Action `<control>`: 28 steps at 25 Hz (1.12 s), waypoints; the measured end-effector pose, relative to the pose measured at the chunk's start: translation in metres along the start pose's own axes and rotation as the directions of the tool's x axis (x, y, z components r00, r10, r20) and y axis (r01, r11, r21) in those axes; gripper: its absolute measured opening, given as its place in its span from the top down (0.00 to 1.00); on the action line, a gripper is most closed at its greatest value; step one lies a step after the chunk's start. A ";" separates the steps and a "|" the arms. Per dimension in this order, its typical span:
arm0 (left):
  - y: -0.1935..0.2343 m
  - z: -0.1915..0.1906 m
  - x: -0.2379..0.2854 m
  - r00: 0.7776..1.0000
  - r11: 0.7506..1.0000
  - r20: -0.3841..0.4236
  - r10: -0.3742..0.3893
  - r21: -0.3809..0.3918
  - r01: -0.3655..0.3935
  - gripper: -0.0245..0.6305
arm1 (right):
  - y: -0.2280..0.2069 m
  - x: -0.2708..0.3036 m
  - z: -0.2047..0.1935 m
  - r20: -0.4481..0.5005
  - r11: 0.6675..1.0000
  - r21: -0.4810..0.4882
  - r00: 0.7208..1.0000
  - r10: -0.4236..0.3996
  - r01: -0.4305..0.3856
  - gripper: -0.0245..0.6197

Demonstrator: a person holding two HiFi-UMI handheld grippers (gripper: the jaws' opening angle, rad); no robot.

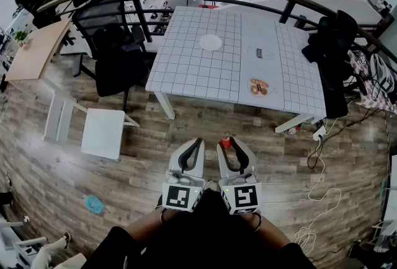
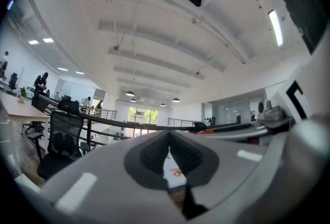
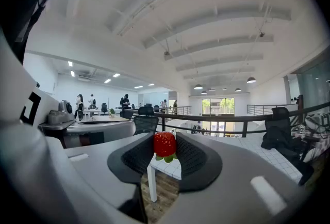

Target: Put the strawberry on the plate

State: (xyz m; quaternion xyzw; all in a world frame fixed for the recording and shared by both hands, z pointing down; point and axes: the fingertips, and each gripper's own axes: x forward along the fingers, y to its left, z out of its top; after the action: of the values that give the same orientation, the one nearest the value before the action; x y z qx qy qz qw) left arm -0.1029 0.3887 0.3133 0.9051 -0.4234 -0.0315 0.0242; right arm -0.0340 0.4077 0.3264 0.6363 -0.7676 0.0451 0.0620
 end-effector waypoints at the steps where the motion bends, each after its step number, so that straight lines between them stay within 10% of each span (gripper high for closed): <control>1: -0.001 -0.002 -0.001 1.000 1.000 -0.005 -0.002 -0.009 0.002 0.95 | 0.000 -0.001 0.001 0.001 1.000 -0.003 1.000 0.001 -0.001 0.76; 28: -0.017 -0.007 -0.021 0.998 0.998 0.023 0.065 -0.011 -0.065 0.95 | -0.021 -0.045 -0.014 0.048 0.999 0.039 0.999 -0.003 0.002 0.76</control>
State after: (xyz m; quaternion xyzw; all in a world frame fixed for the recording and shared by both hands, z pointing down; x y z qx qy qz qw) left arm -0.1029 0.4158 0.3202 0.8902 -0.4528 -0.0433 0.0250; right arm -0.0047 0.4501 0.3333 0.6393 -0.7670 0.0445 0.0311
